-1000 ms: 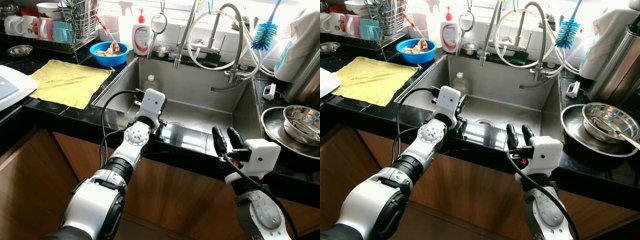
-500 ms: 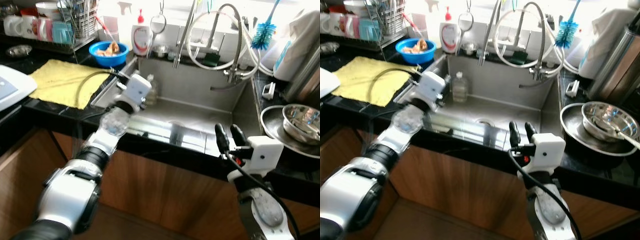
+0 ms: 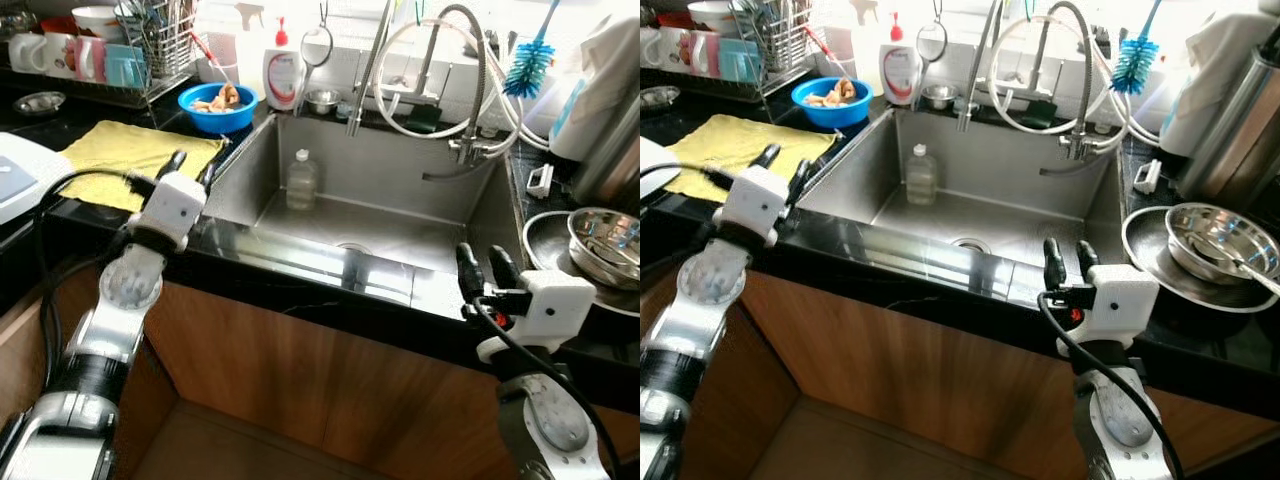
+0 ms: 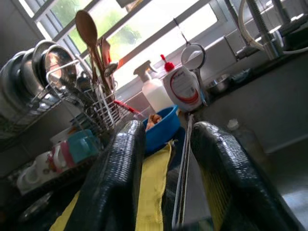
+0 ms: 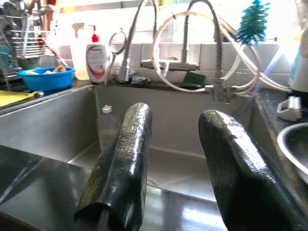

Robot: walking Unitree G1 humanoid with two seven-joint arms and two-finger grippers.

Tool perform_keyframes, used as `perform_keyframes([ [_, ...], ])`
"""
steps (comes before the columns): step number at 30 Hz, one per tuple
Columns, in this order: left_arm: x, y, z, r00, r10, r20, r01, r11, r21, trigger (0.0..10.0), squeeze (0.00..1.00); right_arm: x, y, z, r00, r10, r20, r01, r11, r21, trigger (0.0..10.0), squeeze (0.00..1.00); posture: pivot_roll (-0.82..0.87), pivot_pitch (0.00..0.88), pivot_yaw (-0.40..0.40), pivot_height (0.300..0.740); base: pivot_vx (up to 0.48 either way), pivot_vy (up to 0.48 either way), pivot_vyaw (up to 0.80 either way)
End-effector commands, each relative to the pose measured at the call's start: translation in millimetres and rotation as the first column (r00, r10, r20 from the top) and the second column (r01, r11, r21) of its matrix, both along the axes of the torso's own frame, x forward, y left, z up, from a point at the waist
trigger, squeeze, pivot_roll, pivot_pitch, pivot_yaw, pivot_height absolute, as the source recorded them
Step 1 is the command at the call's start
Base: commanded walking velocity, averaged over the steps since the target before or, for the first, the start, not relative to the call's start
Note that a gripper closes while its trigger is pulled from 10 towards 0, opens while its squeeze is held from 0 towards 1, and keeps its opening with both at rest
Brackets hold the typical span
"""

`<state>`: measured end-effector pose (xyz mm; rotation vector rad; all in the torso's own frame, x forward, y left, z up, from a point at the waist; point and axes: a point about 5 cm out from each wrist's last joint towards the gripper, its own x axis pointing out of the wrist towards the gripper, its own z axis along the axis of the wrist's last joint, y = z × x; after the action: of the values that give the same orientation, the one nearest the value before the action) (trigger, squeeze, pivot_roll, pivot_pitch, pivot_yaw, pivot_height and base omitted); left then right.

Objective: Kitchen organization

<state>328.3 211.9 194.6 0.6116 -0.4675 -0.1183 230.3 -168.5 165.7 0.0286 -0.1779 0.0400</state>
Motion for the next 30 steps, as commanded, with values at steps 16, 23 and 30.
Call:
perform_keyframes([
  [16,-51.2,46.8,-7.1,0.982,0.179,-0.067,-0.177,0.983,0.038,10.0,0.0,-17.1,-34.6,3.8,0.987,-0.159,0.027,0.161,0.985,-0.057,10.0,0.0,0.07,0.0,-0.041,0.74,0.0,0.0,0.0],
  [23,-34.7,32.2,-4.9,0.98,0.189,-0.063,-0.194,0.977,-0.087,10.0,0.0,-19.6,-28.5,-5.2,0.983,-0.182,-0.003,0.182,0.982,-0.053,10.0,0.0,0.05,0.0,-0.037,0.74,0.0,0.0,0.0],
  [30,-26.5,13.3,-4.9,0.99,0.132,-0.057,-0.139,0.981,-0.137,10.0,0.0,-22.0,-25.5,-10.2,0.981,-0.192,-0.008,0.191,0.977,-0.092,10.0,0.0,0.04,0.0,-0.043,0.74,0.0,0.0,0.0],
])
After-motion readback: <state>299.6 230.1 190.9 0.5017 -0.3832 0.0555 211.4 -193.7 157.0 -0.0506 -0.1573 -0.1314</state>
